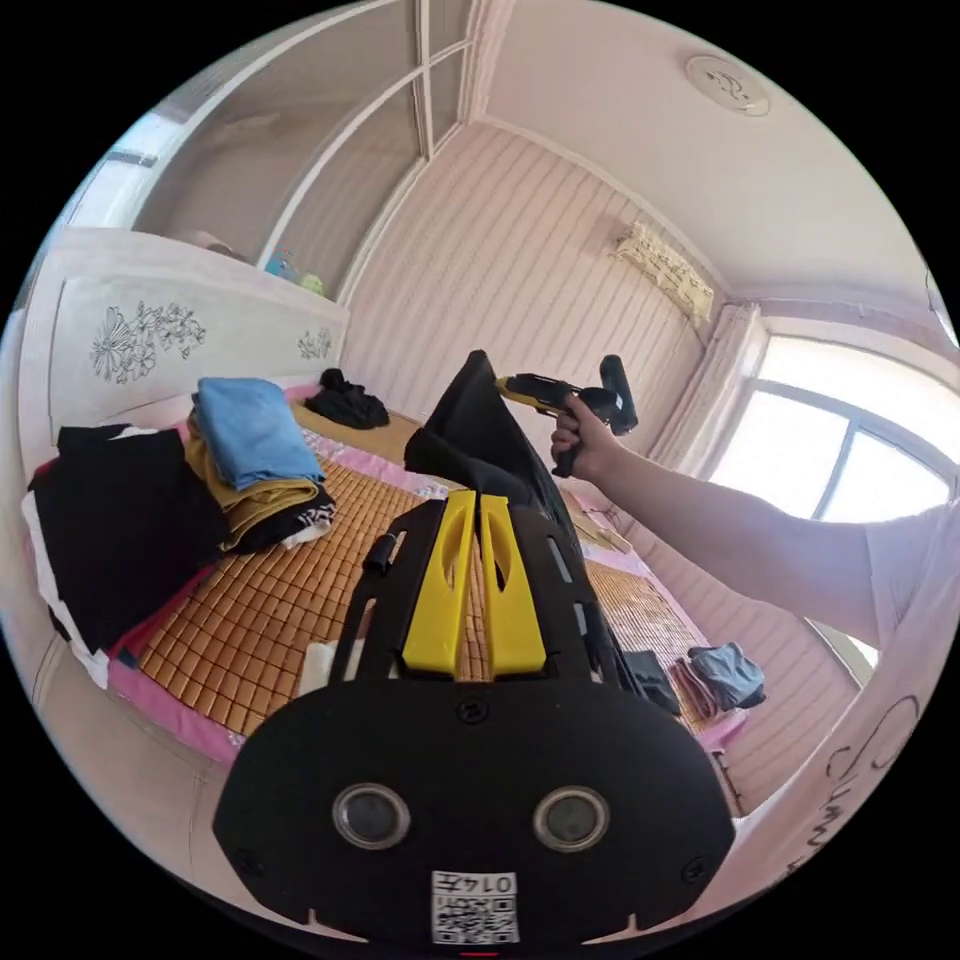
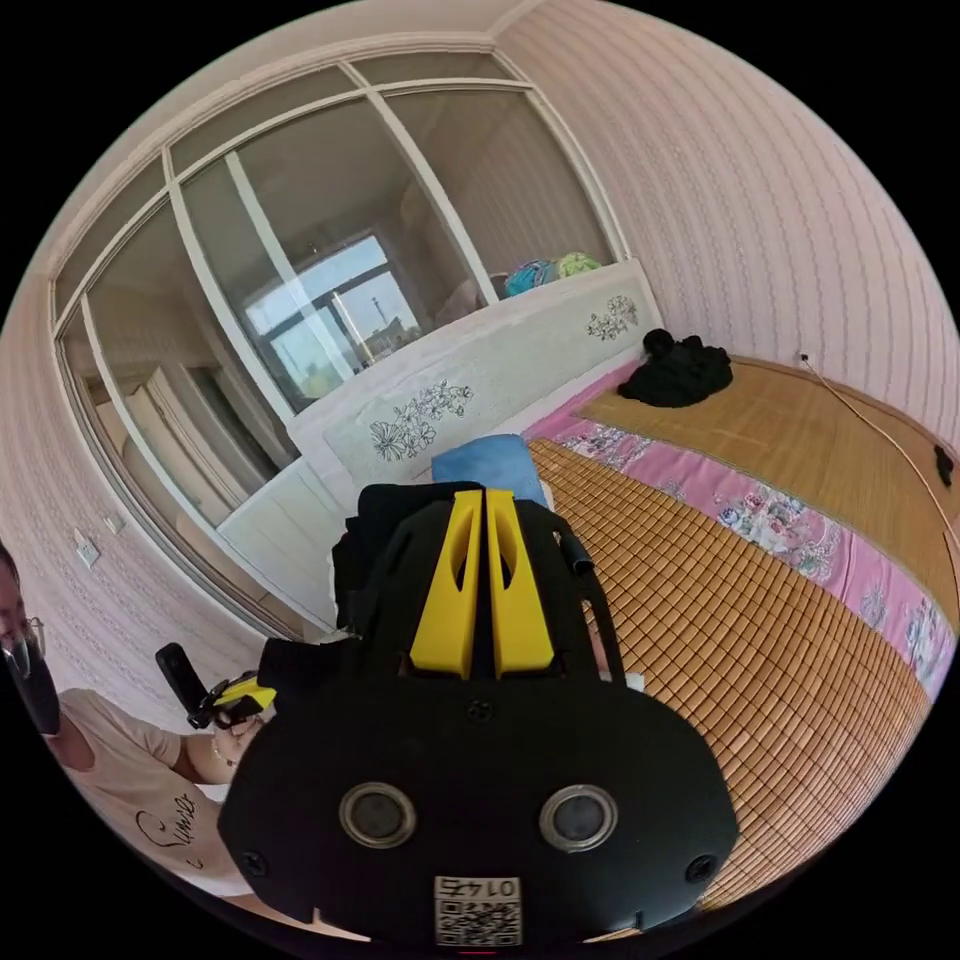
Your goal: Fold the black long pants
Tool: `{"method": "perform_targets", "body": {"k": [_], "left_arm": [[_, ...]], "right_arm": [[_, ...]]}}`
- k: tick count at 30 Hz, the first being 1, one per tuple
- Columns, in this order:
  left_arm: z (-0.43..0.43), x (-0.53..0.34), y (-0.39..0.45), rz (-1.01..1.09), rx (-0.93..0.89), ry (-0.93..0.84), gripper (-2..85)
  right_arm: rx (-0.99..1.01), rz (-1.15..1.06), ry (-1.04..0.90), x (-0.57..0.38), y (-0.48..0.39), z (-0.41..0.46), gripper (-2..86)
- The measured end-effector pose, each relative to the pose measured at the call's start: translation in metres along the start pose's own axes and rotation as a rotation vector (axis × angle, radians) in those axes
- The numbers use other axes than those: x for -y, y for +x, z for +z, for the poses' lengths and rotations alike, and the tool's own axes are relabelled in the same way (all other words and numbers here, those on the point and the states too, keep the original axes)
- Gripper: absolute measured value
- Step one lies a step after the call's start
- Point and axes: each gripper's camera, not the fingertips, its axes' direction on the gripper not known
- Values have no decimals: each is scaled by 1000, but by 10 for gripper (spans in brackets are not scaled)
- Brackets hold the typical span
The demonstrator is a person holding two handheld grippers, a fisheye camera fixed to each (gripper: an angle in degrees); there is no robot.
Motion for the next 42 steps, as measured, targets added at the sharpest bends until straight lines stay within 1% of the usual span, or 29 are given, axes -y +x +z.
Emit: {"method": "perform_targets", "body": {"k": [1, 2, 4, 6, 7, 8, 9, 10, 11, 13, 16, 18, 19, 21, 22, 24, 25, 27, 30, 32, 35, 38, 40, 41, 42], "left_arm": [[2, 0, -12, -34, 15, -9, -10], [5, -4, -39, -125, 56, -33, -10], [14, -19, -79, -215, 135, -111, -10], [36, -51, -129, -319, 270, -289, -10], [42, -60, -141, -341, 291, -336, -9], [53, -77, -161, -383, 338, -426, -9], [61, -91, -177, -425, 372, -508, -9], [64, -97, -183, -446, 387, -540, -8], [65, -102, -190, -459, 412, -560, -6], [61, -99, -189, -419, 405, -536, -7], [57, -82, -179, -308, 482, -489, -8], [71, -64, -169, -199, 479, -481, -5], [77, -59, -166, -171, 467, -488, -2], [114, -40, -157, -78, 426, -514, 15], [125, -36, -156, -64, 418, -523, 21], [176, -19, -154, -39, 356, -574, 42], [188, -15, -155, -40, 343, -584, 46], [238, -2, -159, -45, 337, -629, 55], [289, 8, -173, -136, 354, -671, 65], [313, 11, -178, -156, 376, -700, 74], [346, 12, -177, -110, 454, -778, 83], [369, 7, -170, -34, 520, -853, 84], [371, 7, -167, -24, 527, -833, 82], [372, 7, -168, -40, 516, -825, 77], [373, 8, -170, -57, 499, -822, 68]], "right_arm": [[12, -8, -26, 4, -3, 14, 1], [24, -5, -87, 6, -5, 46, 2], [-8, 36, -162, -3, -3, 94, 6], [-51, 103, -293, -33, 3, 157, 17], [-60, 111, -335, -42, 5, 171, 24], [-85, 108, -409, -61, 7, 194, 36], [-89, 91, -445, -80, 8, 205, 41], [-84, 85, -450, -90, 10, 206, 44], [-63, 83, -448, -107, 15, 200, 54], [-50, 94, -424, -132, 28, 175, 70], [-135, 183, -373, -182, 60, 103, 83], [-307, 317, -345, -233, 86, 35, 85], [-358, 361, -334, -247, 92, 17, 86], [-551, 530, -316, -299, 110, -45, 87], [-599, 572, -315, -311, 113, -58, 88], [-734, 715, -298, -347, 124, -100, 96], [-758, 740, -297, -354, 127, -108, 101], [-833, 816, -289, -370, 140, -131, 116], [-863, 895, -274, -385, 162, -146, 130], [-876, 939, -261, -393, 173, -150, 135], [-891, 953, -212, -398, 189, -153, 136], [-924, 940, -208, -395, 206, -147, 132], [-869, 954, -260, -400, 220, -140, 108], [-916, 931, -276, -400, 219, -139, 70], [-950, 936, -343, -403, 219, -138, 15]]}}
